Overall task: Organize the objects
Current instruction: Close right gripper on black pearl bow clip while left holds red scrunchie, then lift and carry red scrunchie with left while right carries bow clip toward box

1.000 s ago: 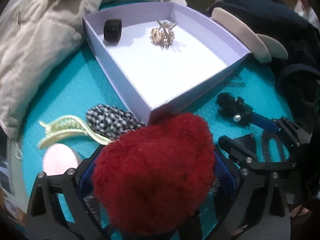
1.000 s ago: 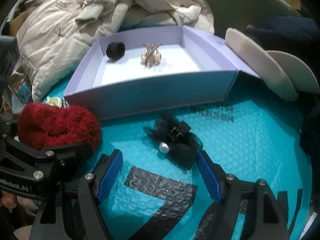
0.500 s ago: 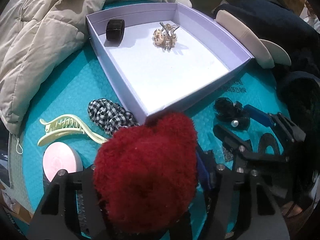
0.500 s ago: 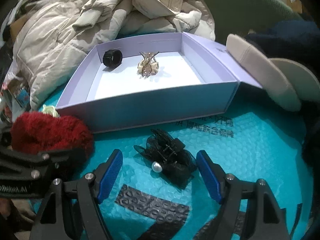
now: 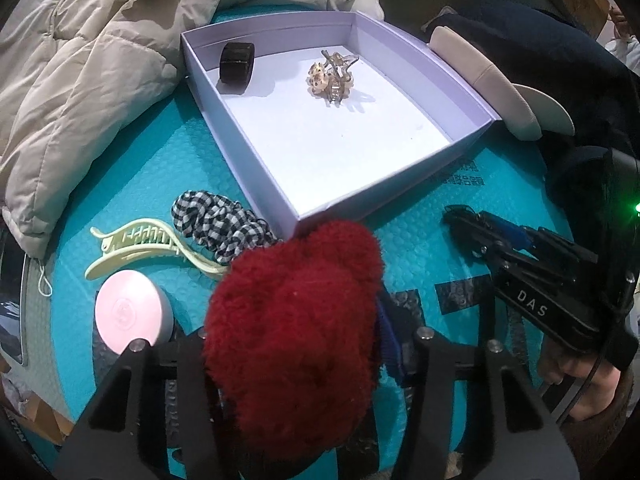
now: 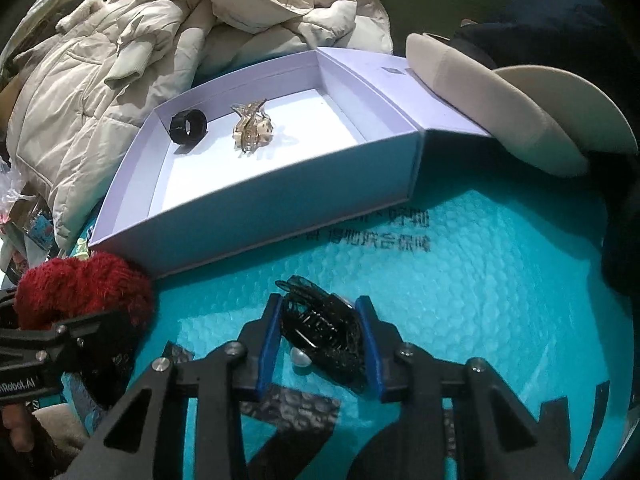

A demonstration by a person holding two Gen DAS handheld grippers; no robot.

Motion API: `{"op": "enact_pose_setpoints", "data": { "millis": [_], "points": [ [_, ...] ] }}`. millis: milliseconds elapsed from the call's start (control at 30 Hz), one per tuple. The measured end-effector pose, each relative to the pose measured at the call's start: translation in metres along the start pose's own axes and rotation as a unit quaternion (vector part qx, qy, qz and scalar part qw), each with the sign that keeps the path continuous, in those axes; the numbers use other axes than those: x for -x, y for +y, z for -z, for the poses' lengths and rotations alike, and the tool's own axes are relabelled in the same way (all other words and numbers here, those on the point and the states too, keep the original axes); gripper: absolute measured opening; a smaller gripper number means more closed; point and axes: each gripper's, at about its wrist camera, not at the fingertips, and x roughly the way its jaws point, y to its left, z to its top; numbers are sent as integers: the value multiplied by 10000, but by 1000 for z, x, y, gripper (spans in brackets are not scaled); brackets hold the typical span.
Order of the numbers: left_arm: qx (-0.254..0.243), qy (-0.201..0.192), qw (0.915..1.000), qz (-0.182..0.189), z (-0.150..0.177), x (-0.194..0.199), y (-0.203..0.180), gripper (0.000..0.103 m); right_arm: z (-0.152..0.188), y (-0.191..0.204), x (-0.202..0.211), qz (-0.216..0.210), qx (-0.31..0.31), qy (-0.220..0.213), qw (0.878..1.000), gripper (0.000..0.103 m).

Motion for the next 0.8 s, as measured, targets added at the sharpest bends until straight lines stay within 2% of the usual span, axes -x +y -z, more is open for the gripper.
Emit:
{"op": "enact_pose_setpoints", "data": {
  "millis": [167, 433, 800],
  "points": [
    [-72, -29, 10000, -48, 2, 11, -4, 46, 6, 1, 12, -69, -45, 31, 10000, 36],
    [-180, -163, 9997, -34, 9, 37, -15, 45, 15, 15, 44, -120, 166, -76, 9998, 36],
    [-358, -530, 9979, -51, 17, 91, -26, 45, 17, 49, 93, -152, 664, -385, 9969, 36]
  ]
}}
